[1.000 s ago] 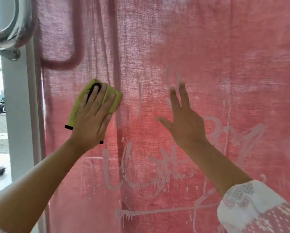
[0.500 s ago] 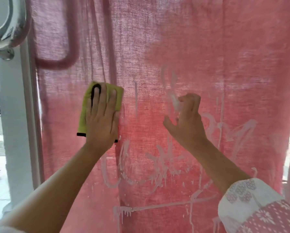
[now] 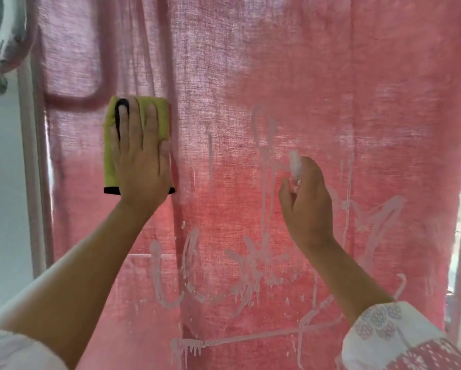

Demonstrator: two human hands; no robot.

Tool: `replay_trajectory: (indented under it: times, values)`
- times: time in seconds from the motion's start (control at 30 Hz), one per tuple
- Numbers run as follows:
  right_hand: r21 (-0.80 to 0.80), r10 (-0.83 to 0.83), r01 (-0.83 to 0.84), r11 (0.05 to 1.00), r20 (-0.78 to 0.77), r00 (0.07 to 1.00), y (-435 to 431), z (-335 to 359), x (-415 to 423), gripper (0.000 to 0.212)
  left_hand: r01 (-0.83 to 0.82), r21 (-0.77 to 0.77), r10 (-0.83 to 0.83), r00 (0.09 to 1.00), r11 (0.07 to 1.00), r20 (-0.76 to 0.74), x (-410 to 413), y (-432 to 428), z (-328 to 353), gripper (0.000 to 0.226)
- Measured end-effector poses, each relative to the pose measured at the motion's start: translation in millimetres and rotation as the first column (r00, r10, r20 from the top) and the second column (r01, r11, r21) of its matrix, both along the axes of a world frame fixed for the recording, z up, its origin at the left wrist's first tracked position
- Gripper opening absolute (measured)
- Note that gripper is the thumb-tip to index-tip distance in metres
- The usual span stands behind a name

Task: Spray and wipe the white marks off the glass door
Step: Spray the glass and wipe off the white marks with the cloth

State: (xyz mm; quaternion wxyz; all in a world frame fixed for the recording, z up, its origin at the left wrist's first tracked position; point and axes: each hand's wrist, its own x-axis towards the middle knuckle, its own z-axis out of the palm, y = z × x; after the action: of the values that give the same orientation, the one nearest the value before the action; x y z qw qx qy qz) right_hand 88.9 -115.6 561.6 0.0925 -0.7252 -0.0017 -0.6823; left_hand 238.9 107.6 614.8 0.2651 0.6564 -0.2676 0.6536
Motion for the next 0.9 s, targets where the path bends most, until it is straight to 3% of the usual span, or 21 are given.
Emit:
replay_trajectory:
  times: [0.1,0.23,0.33,0.4,0.5,0.57,0.63,0.73,0.83,0.9]
  values:
    - [0.005,-0.027,0.027,1.000,0.006,1.000,-1,0,2,0.048,0.022,0.207,-0.034,0.998,0.978,0.057,-1,8,-26,0.054]
    - [-0.004,-0.048,0.048,0.999,-0.019,0.999,-3,0,2,0.047,-0.097,0.613,-0.041,0.978,0.784,0.207,9,47,-41,0.053]
    - [-0.010,-0.064,0.064,0.998,-0.021,0.998,-4,0,1,0.045,-0.182,0.681,-0.027,0.959,0.709,0.284,20,68,-17,0.054]
    - [-0.019,-0.076,0.076,0.997,-0.019,0.997,-4,-1,1,0.042,-0.140,0.567,0.008,0.974,0.812,0.228,21,66,-4,0.055]
    - [-0.033,-0.080,0.079,0.996,-0.022,0.997,-4,-1,0,0.038,-0.035,0.126,0.034,0.999,0.991,0.013,14,36,11,0.056]
    - [-0.036,-0.073,0.072,0.997,-0.023,0.997,-2,1,0,0.037,-0.007,-0.121,-0.004,0.996,0.993,-0.094,3,12,17,0.054]
    - [-0.042,-0.076,0.075,0.996,-0.020,0.997,-2,1,-1,0.037,0.012,-0.175,-0.031,0.994,0.984,-0.104,-4,-2,12,0.052]
    - [-0.054,-0.090,0.089,0.995,-0.022,0.996,-3,0,-1,0.037,0.042,0.141,-0.046,0.999,0.989,0.020,-6,0,-22,0.053]
    - [-0.074,-0.098,0.095,0.993,-0.048,0.994,-6,0,-2,0.041,-0.047,0.533,-0.059,0.982,0.845,0.181,0,25,-63,0.052]
    - [-0.085,-0.102,0.097,0.992,-0.067,0.992,-5,1,-4,0.039,-0.130,0.673,-0.048,0.970,0.728,0.240,10,50,-65,0.051]
